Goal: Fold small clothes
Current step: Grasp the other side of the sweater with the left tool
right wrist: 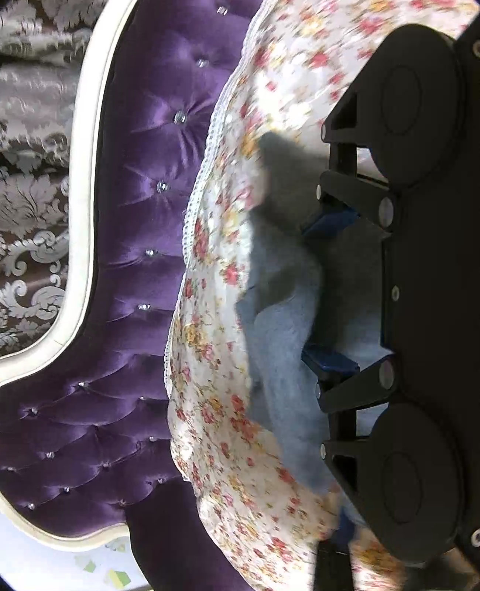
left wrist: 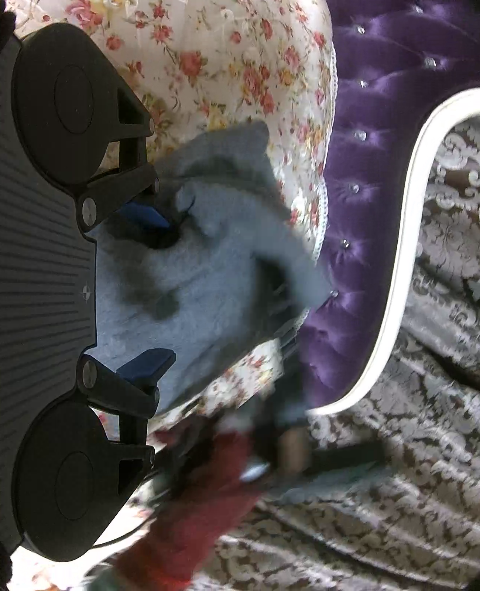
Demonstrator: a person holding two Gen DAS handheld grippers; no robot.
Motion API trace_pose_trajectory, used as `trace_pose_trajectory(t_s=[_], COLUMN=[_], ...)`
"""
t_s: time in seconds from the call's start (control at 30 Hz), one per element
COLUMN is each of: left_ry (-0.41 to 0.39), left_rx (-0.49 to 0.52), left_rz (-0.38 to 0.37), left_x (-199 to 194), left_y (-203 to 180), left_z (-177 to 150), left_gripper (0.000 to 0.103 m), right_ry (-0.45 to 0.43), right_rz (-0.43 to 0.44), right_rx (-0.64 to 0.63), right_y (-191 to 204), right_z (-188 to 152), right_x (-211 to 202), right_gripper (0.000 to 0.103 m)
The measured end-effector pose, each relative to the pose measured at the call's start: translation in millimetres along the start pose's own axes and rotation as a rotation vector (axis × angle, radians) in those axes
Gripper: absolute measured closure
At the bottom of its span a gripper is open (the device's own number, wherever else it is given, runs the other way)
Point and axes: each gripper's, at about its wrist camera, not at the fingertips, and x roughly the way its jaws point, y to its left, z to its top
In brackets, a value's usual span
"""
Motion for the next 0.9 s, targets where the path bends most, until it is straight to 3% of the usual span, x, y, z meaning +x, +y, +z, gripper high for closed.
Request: trace_pose_trajectory(t_s=[0.17, 0.33, 0.37, 0.4, 0.47, 0.63, 0.9], left_ry=[0.005, -0.018, -0.024, -0.030, -0.019, -0.072, 0.047], left_rx=[0.021, -0.041, -0.048, -0.045, -0.048, -0.085, -0.094], left_rz=[0.018, 0.029, 0.034, 0.035, 0.011, 0.038, 0.070], left_x=[5, 10, 10, 9, 9, -15, -16], left_y=[-1, 5, 5, 6, 6, 7, 15], left_z=[-4, -3, -4, -4, -4, -9, -15], left_gripper=[0.036, 0.037, 0.049, 0.077, 0.098, 0.099, 0.099], right_ry=[-0.037, -0.079, -0.080, -0.080, -0.088, -0.135, -0.125], right_rz=[0.046, 0.078, 0.076, 0.073, 0.071, 0.081, 0.041], right_rx=[0.074, 0.152, 0.153, 0.155, 0.173, 0.265, 0.229], right_y=[-4, -14, -15, -17, -21, -32, -32], right_z=[27, 15, 11, 5, -3, -29, -50], right_x=[23, 7, 3, 0, -9, -36, -59], right_gripper=[0.035, 0.035, 0.035, 0.035, 0.035, 0.034, 0.031])
